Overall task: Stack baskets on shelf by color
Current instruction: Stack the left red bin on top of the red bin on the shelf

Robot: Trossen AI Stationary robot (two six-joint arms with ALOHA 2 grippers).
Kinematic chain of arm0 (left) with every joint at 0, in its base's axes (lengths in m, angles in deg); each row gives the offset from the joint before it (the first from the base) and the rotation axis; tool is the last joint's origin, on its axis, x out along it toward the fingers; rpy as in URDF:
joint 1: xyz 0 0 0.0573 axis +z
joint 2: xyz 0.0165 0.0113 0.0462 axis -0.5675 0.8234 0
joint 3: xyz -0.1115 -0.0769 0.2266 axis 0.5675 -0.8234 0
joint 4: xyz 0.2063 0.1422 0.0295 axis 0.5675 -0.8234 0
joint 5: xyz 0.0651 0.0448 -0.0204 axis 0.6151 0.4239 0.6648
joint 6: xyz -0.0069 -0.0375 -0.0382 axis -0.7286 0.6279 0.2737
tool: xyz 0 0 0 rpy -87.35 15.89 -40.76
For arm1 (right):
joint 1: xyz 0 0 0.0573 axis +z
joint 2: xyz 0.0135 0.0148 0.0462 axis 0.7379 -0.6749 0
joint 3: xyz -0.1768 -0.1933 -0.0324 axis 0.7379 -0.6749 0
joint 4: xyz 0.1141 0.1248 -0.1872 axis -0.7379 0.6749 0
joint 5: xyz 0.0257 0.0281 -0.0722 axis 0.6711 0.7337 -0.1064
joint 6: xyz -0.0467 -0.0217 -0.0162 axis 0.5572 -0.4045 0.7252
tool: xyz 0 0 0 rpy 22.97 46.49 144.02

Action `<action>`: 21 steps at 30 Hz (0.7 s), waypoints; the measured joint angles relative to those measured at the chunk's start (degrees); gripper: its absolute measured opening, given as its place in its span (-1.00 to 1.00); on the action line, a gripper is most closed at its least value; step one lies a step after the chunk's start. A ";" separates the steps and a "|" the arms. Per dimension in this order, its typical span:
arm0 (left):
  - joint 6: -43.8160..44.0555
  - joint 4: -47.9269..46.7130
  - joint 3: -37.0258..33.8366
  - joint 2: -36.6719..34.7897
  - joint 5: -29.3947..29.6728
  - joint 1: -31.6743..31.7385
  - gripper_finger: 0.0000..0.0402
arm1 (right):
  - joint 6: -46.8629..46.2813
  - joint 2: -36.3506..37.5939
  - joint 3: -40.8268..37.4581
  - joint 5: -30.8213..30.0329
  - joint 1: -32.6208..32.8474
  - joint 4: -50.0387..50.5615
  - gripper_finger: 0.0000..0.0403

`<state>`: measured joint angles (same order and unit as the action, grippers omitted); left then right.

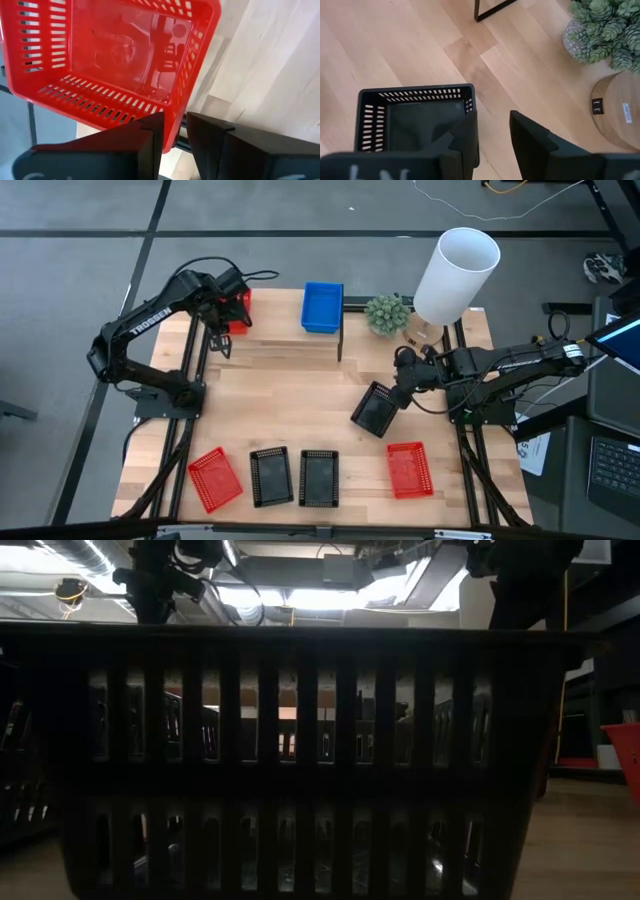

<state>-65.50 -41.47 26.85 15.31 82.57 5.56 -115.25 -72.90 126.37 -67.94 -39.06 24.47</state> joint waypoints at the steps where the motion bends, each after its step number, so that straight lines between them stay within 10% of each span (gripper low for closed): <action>1: 0.24 0.02 -0.02 0.01 0.01 -0.11 -0.63 | -0.45 0.00 0.00 0.40 0.00 -0.01 -0.43; 13: 0.33 3.61 1.13 0.16 0.03 -2.91 -0.63 | -0.72 0.00 0.00 0.50 0.00 -0.01 -0.43; 21: 12.67 -4.19 17.90 -0.04 -3.86 -10.84 -0.63 | -1.07 0.00 0.00 0.92 0.00 0.01 -0.43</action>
<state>-52.83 -45.66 44.75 15.26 78.71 -5.28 -116.32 -72.90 126.37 -67.02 -39.06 24.47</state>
